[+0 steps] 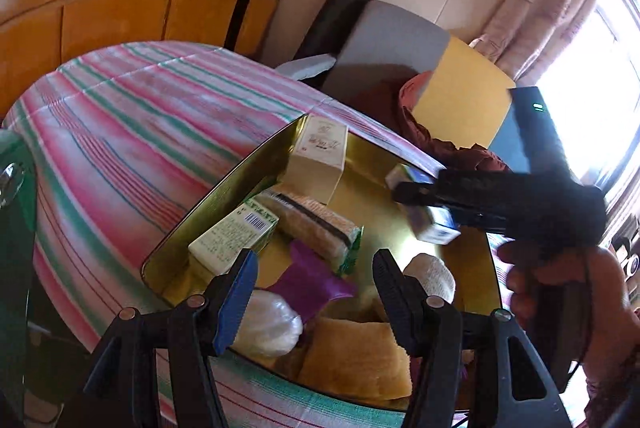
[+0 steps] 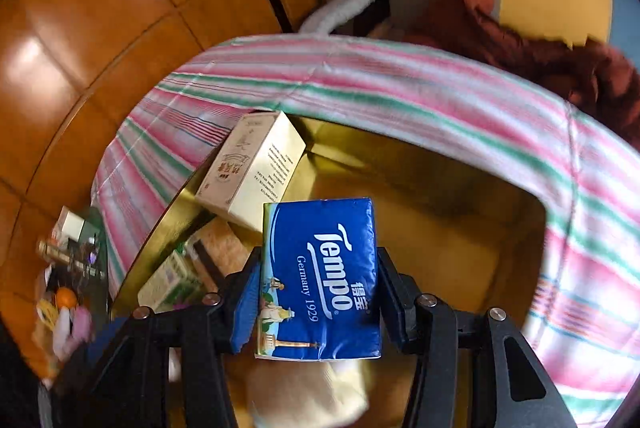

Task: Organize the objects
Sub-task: 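Open the left tool over the tray while the right tool releases the Tempo pack into it, then withdraw both tools from the tray toward the sponge and silicone cup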

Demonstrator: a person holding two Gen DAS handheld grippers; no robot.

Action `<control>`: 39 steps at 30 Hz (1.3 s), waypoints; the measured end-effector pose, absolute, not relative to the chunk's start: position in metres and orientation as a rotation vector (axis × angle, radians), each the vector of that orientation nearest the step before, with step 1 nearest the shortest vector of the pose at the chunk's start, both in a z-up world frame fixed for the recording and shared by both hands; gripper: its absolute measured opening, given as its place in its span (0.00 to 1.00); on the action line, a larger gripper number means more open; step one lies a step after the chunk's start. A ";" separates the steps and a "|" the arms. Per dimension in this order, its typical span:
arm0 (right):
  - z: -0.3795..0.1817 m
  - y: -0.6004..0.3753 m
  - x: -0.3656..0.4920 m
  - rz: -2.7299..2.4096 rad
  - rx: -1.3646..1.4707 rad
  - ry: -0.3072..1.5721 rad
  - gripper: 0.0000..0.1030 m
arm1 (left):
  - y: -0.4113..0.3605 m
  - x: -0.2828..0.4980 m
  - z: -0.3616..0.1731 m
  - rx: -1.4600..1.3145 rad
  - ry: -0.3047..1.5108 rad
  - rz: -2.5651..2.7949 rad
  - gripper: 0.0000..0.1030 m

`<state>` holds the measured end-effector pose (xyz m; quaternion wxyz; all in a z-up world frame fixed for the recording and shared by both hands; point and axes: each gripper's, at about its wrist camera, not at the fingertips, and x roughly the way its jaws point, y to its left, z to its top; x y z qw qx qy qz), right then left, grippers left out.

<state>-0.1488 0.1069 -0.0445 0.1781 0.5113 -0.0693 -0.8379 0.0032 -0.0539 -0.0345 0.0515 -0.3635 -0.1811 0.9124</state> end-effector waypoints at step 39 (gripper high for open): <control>-0.044 0.306 -0.020 -2.776 1.419 -0.165 0.74 | 0.066 0.062 -0.019 -0.951 -0.112 2.427 0.59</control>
